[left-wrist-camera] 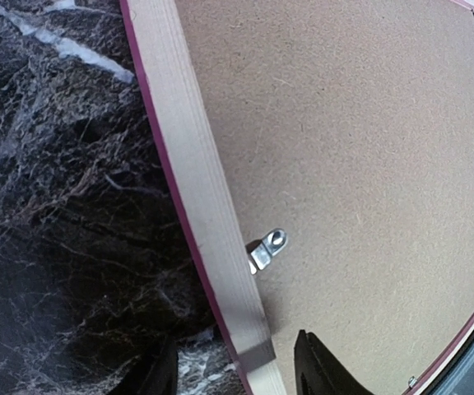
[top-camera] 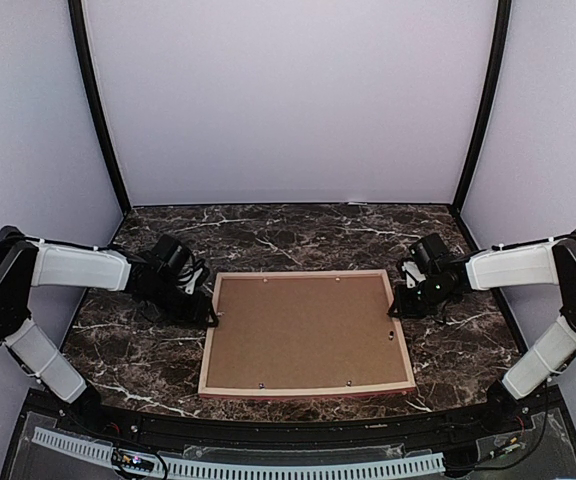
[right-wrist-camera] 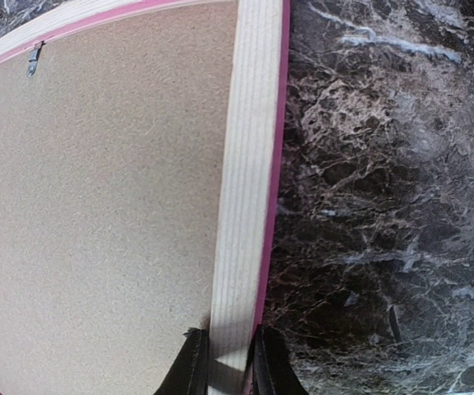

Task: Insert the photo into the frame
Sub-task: Hold the frame body at the center of the board.

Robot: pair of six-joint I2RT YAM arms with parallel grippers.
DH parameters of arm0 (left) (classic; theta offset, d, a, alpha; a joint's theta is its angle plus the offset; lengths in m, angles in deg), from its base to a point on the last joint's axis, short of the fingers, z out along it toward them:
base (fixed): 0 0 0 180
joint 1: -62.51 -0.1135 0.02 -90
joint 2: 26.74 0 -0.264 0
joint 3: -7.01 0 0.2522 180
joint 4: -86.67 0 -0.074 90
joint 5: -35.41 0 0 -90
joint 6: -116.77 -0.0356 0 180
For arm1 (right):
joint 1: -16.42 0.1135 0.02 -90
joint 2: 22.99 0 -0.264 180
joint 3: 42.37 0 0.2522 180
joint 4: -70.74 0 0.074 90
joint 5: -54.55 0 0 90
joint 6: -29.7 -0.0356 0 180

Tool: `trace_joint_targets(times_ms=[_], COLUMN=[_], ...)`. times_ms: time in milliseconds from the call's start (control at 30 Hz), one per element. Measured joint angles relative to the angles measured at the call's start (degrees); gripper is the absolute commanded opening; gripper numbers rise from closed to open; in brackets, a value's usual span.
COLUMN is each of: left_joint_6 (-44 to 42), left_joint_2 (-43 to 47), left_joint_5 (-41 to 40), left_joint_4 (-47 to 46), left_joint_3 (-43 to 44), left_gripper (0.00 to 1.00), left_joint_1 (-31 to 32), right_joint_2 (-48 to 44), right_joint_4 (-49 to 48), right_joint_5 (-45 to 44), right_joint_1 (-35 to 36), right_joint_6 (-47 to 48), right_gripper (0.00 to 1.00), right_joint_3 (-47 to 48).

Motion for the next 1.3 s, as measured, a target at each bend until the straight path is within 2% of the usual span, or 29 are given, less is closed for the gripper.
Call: trace_joint_targets(times_ms=[433, 767, 1167, 1300], left_joint_6=[3.10, 8.57, 13.38, 14.51], left_joint_2=[-2.34, -1.53, -0.98, -0.48], left_joint_5=[1.05, -1.62, -4.04, -4.61], left_joint_4=[-2.29, -3.89, -8.68, -10.08], left_joint_3=[-0.37, -1.60, -3.52, -4.52], left_gripper=[0.29, 0.23, 0.22, 0.21], left_joint_1=[1.75, 2.91, 4.63, 4.90], right_joint_2=[0.00, 0.13, 0.46, -0.79], right_joint_4=[-0.07, 0.02, 0.63, 1.53], right_joint_5=[0.00, 0.00, -0.22, -0.44], right_joint_1=[0.00, -0.07, -0.07, -0.07], right_joint_6=[0.24, 0.28, 0.52, 0.39], right_gripper=[0.26, 0.31, 0.52, 0.63], right_joint_3=[0.00, 0.17, 0.87, 0.98])
